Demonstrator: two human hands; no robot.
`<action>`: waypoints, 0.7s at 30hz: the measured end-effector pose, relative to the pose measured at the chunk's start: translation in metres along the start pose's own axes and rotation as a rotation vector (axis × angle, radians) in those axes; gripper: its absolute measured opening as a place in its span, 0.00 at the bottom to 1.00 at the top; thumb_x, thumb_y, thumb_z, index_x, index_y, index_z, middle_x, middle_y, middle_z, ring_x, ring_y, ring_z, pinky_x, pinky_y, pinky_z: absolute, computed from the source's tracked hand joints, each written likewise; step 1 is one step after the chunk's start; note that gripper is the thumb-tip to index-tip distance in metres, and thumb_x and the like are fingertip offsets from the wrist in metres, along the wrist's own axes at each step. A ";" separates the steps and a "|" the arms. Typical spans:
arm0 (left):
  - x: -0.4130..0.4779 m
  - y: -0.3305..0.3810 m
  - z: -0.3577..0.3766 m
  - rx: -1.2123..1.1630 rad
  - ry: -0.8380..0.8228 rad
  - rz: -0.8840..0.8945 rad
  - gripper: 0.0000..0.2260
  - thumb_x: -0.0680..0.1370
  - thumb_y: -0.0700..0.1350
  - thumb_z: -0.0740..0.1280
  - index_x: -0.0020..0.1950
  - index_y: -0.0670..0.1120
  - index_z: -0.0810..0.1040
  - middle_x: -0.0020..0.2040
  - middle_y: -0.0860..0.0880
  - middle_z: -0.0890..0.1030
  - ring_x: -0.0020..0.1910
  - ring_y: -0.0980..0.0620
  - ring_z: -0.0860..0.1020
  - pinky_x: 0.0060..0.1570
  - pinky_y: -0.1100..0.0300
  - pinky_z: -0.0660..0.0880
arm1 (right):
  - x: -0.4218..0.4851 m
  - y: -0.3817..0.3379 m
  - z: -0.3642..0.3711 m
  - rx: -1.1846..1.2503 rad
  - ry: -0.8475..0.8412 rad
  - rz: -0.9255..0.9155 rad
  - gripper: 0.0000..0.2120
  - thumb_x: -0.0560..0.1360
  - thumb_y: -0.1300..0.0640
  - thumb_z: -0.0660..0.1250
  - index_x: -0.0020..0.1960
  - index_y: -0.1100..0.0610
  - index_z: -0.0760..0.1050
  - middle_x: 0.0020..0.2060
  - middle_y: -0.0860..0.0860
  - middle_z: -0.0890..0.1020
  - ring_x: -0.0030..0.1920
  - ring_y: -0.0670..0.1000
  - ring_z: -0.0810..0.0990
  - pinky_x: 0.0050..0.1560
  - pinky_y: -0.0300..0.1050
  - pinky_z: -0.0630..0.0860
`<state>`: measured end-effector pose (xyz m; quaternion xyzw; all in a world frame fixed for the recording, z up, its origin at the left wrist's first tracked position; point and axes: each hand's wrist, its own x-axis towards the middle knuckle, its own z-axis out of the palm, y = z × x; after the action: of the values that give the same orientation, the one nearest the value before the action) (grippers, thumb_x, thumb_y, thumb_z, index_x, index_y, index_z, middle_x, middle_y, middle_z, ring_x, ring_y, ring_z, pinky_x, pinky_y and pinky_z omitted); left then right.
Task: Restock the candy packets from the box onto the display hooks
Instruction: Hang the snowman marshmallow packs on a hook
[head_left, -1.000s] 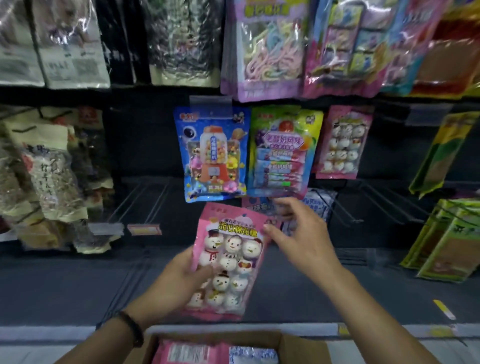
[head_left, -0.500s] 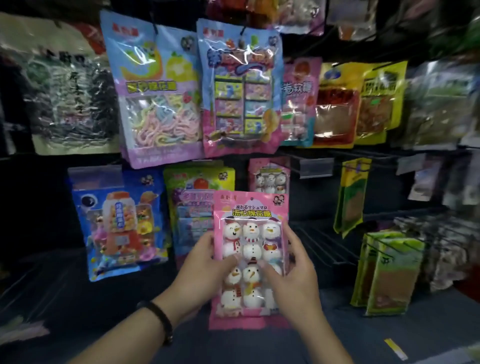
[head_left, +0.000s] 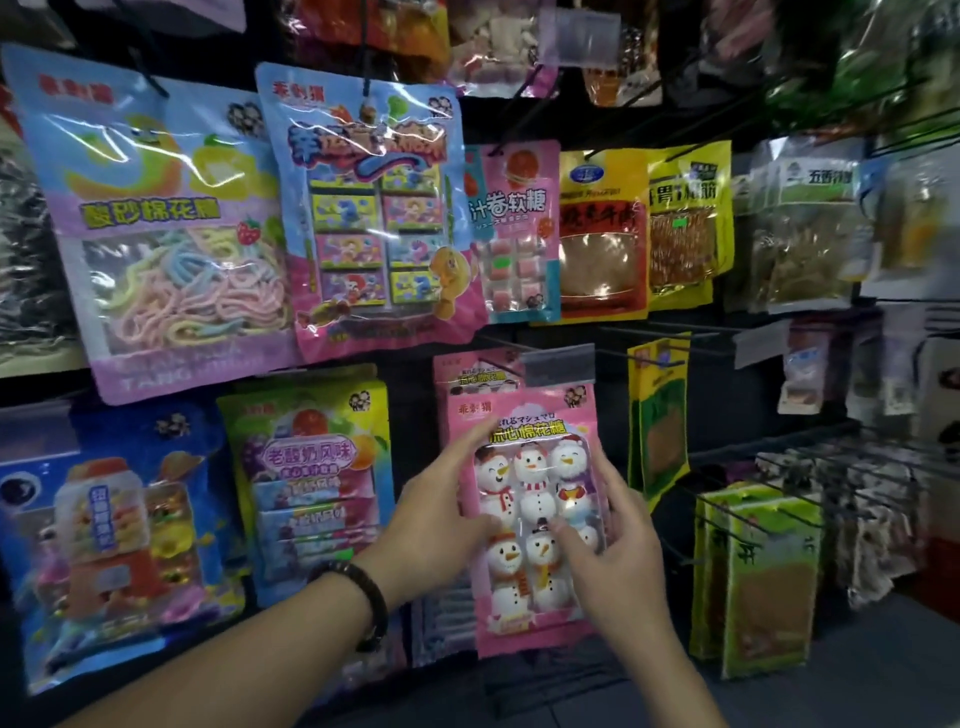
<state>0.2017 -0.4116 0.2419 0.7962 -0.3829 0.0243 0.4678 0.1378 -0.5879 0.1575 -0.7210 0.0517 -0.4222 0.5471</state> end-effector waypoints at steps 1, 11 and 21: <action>0.004 0.000 0.003 0.005 0.005 0.012 0.45 0.79 0.32 0.72 0.80 0.71 0.57 0.84 0.56 0.58 0.24 0.59 0.73 0.29 0.67 0.75 | 0.003 0.001 -0.004 -0.020 0.010 -0.006 0.38 0.79 0.58 0.74 0.78 0.27 0.63 0.63 0.26 0.70 0.65 0.26 0.71 0.65 0.37 0.71; 0.030 -0.001 0.019 -0.005 0.026 0.064 0.49 0.79 0.31 0.71 0.80 0.74 0.52 0.85 0.57 0.55 0.24 0.58 0.72 0.30 0.64 0.76 | 0.023 0.008 -0.012 -0.111 0.076 -0.044 0.34 0.82 0.54 0.71 0.79 0.31 0.62 0.63 0.34 0.67 0.58 0.28 0.71 0.49 0.31 0.74; 0.047 -0.004 0.019 0.065 0.070 0.043 0.49 0.76 0.32 0.74 0.84 0.65 0.51 0.85 0.55 0.54 0.32 0.76 0.75 0.39 0.68 0.81 | 0.030 0.007 -0.004 -0.094 0.096 -0.024 0.31 0.82 0.55 0.71 0.78 0.34 0.65 0.66 0.37 0.67 0.64 0.34 0.71 0.58 0.29 0.70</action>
<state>0.2316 -0.4531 0.2470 0.8013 -0.3822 0.0744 0.4541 0.1566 -0.6094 0.1685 -0.7255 0.0891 -0.4597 0.5043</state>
